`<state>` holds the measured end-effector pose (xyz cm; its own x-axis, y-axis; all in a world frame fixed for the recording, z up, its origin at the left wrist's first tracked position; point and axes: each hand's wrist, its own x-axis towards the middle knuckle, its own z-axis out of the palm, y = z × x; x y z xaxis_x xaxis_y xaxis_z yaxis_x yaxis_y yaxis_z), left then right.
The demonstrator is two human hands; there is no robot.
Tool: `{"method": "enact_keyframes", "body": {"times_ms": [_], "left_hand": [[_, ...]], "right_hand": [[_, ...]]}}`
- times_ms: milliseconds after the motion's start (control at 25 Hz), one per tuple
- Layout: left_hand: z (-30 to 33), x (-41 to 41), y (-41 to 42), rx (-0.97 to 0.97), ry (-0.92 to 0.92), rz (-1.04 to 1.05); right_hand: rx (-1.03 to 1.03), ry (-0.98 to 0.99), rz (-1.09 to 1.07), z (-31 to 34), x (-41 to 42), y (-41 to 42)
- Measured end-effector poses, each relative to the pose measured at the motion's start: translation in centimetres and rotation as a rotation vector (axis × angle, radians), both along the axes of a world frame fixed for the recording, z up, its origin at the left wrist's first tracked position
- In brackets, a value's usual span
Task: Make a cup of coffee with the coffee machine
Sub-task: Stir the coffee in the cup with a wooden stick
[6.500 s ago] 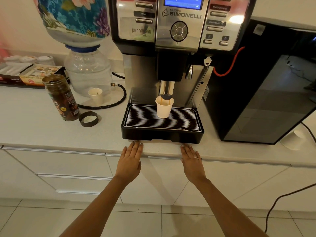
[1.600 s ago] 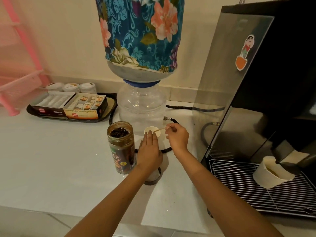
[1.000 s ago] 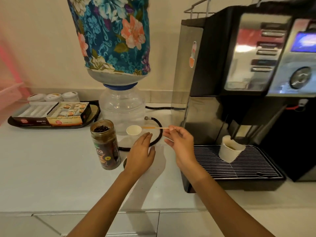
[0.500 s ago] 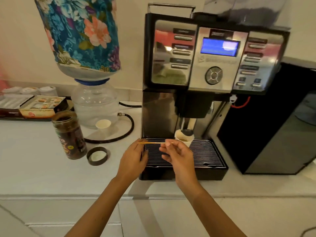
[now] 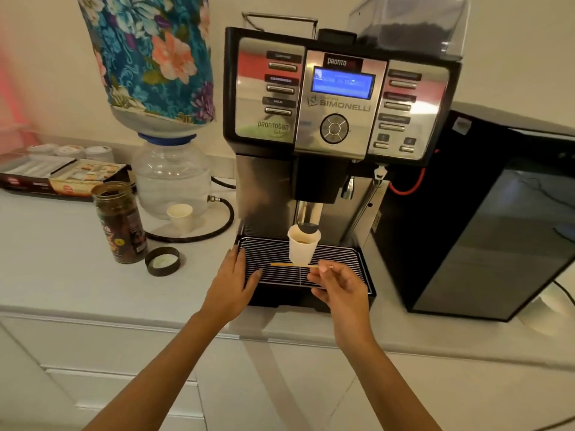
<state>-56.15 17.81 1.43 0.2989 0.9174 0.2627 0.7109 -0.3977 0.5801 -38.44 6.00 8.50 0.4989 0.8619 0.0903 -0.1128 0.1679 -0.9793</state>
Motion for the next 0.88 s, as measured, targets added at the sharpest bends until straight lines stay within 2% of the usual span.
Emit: {"method": "enact_keyframes", "body": {"times_ms": [880], "left_hand": [[-1.5,-0.2,0.1,0.113,0.113,0.019]], "right_hand": [[0.055,-0.051,-0.173,-0.7,2.2,1.5]]}}
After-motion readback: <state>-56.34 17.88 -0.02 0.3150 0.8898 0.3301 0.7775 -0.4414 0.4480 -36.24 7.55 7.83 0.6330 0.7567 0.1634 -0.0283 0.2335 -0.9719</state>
